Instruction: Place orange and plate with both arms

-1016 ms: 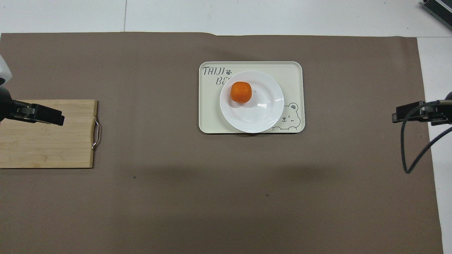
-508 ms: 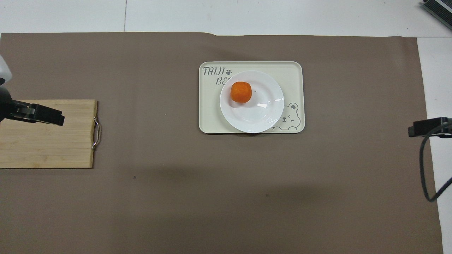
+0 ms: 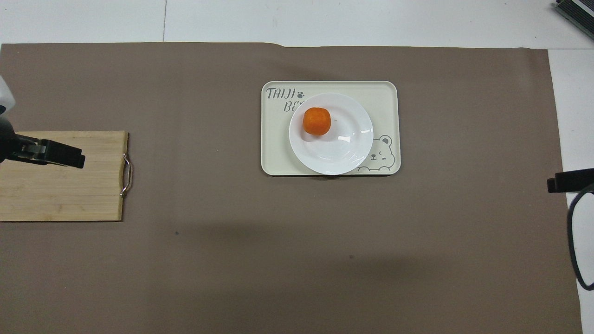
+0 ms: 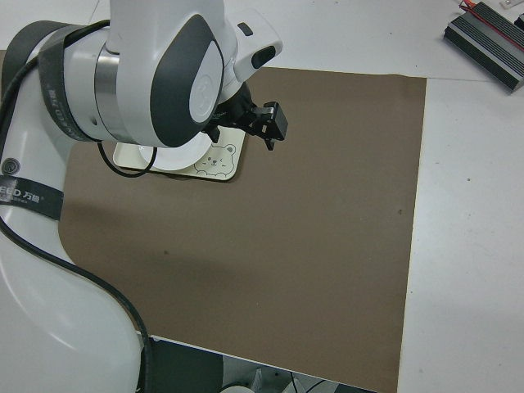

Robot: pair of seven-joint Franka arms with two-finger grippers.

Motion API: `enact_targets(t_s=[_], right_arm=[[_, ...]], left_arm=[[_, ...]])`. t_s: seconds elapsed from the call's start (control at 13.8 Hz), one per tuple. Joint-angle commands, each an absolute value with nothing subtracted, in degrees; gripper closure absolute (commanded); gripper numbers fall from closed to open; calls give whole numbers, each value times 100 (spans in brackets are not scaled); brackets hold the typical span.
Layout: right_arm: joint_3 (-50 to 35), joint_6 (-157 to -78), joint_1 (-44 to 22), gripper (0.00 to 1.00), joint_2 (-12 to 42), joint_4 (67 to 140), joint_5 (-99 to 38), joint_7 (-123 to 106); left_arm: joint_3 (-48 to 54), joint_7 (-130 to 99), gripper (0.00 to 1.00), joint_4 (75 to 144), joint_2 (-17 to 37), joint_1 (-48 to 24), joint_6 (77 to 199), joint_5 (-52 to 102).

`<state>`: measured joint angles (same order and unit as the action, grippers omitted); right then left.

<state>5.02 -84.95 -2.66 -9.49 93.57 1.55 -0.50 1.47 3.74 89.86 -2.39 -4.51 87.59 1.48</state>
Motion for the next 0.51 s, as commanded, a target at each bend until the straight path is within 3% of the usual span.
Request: enact_targets(t_s=[0.0, 0.44], right_arm=[[483, -8446, -246, 0, -1019, 9448, 185, -176], [475, -8385, -246, 0, -1037, 9466, 176, -167]], left_arm=[[176, -252, 0, 8895, -430, -492, 8377, 44], [325, -107, 0, 8921, -641, -492, 7937, -202]])
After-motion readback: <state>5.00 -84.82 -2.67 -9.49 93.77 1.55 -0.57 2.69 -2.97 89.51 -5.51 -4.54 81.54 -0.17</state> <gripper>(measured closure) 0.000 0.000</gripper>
